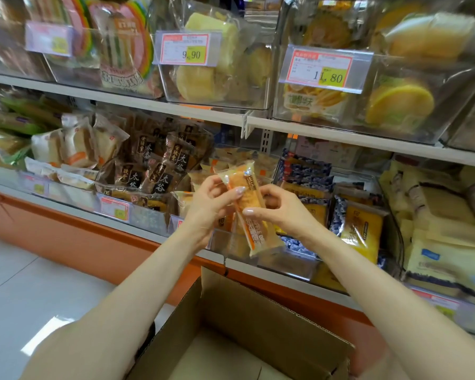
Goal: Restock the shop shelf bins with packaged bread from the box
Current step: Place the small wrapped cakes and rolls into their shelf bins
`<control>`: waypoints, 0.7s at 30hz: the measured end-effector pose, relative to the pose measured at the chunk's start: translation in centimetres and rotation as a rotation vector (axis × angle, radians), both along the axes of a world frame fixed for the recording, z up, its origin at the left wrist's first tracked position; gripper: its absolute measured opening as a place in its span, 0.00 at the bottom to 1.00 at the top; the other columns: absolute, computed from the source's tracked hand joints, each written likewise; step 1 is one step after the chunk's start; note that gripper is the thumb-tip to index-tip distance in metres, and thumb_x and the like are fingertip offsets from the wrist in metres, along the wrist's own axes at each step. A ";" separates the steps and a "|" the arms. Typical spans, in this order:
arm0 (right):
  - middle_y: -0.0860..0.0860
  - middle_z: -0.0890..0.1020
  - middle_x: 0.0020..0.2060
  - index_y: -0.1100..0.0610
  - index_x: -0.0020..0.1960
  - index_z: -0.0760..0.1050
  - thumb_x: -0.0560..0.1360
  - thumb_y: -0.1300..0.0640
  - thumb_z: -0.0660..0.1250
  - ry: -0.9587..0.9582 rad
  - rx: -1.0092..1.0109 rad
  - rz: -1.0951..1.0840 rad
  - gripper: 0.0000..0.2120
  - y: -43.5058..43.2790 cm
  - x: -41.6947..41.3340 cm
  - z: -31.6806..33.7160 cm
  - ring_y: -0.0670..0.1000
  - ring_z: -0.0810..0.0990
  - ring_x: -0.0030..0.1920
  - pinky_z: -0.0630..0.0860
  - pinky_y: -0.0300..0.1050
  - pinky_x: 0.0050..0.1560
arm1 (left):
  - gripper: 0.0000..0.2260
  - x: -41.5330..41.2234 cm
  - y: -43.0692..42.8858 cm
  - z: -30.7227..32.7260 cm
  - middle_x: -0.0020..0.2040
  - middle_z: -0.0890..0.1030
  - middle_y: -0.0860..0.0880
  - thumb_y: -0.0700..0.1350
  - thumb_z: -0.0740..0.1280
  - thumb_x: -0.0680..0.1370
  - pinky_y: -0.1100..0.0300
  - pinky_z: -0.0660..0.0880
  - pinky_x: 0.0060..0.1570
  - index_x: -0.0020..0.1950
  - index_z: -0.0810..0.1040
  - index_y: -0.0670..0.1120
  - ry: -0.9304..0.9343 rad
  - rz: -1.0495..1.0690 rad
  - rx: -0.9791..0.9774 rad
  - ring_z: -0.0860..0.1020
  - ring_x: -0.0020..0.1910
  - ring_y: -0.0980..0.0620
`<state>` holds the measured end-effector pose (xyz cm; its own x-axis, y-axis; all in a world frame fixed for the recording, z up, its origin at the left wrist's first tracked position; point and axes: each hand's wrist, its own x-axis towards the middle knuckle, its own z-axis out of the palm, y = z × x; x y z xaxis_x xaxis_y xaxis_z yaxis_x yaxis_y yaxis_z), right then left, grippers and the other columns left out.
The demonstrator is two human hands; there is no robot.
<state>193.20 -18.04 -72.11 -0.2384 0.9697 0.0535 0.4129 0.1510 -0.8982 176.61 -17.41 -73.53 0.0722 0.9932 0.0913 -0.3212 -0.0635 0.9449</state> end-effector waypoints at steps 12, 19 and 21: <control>0.42 0.77 0.52 0.51 0.64 0.70 0.68 0.52 0.76 -0.128 0.307 -0.167 0.27 1.0 -1.8 -1.6 0.42 0.75 0.51 0.72 0.35 0.53 | 0.24 -1.8 0.9 -1.8 0.56 0.77 0.52 0.41 0.73 0.71 0.65 0.73 0.54 0.65 0.70 0.45 0.879 0.100 0.534 0.75 0.56 0.56; 0.52 0.79 0.61 0.51 0.69 0.64 0.64 0.46 0.78 -0.401 0.295 -0.215 0.39 1.7 -1.7 -2.3 0.54 0.78 0.60 0.75 0.47 0.56 | 0.34 -1.8 1.8 -3.1 0.58 0.77 0.48 0.43 0.74 0.70 0.57 0.75 0.51 0.71 0.62 0.50 1.037 0.208 0.647 0.77 0.52 0.51; 0.53 0.78 0.62 0.51 0.70 0.61 0.63 0.46 0.78 -0.385 0.280 -0.203 0.41 1.6 -1.7 -2.1 0.55 0.77 0.61 0.74 0.47 0.56 | 0.37 -1.6 1.7 -2.7 0.60 0.75 0.48 0.41 0.73 0.70 0.59 0.72 0.52 0.72 0.56 0.55 1.031 0.235 0.751 0.76 0.51 0.53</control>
<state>191.50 -16.39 -74.25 -0.1007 0.9594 0.2633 0.7514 0.2468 -0.6120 174.97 -15.75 -76.24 0.2746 0.7221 0.6350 0.6197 -0.6378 0.4573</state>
